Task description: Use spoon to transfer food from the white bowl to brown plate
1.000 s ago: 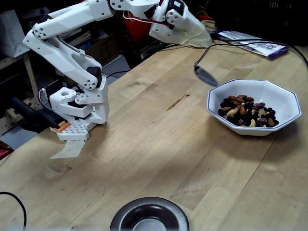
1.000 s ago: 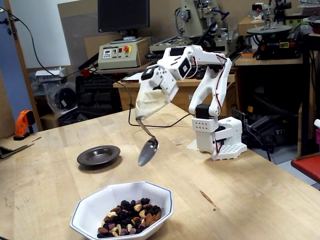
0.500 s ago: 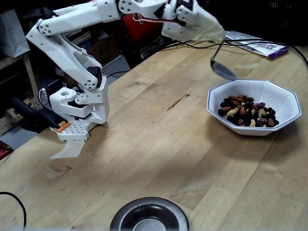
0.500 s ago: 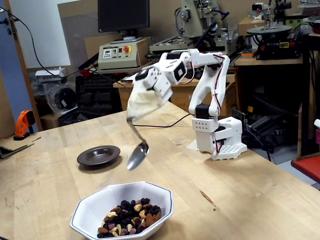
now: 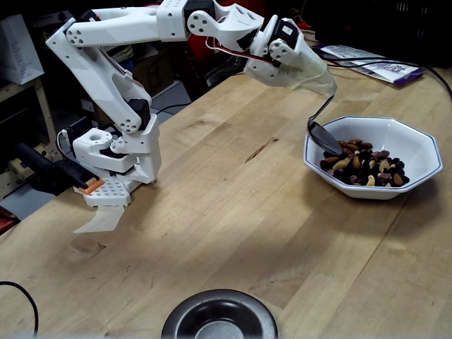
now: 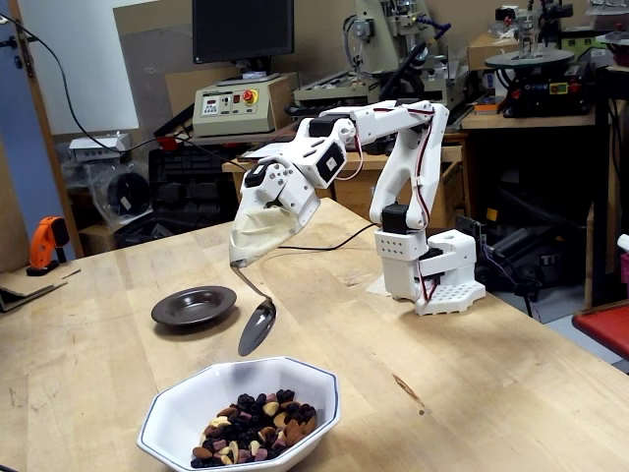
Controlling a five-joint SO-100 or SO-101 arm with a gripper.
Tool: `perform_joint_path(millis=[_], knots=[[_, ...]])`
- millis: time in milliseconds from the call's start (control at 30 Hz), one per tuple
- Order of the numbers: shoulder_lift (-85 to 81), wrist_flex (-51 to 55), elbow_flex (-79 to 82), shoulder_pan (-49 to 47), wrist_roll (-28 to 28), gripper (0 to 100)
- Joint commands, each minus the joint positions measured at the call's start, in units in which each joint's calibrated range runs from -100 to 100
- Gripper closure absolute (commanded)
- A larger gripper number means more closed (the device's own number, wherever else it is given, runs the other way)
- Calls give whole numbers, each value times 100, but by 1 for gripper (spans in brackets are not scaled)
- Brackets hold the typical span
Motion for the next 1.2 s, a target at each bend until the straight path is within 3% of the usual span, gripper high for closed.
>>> perform_joint_path(millis=[0, 1167], knots=[[-39, -57, -320, 4, 20, 96], [1613, -2, -347, -485, 24, 96]])
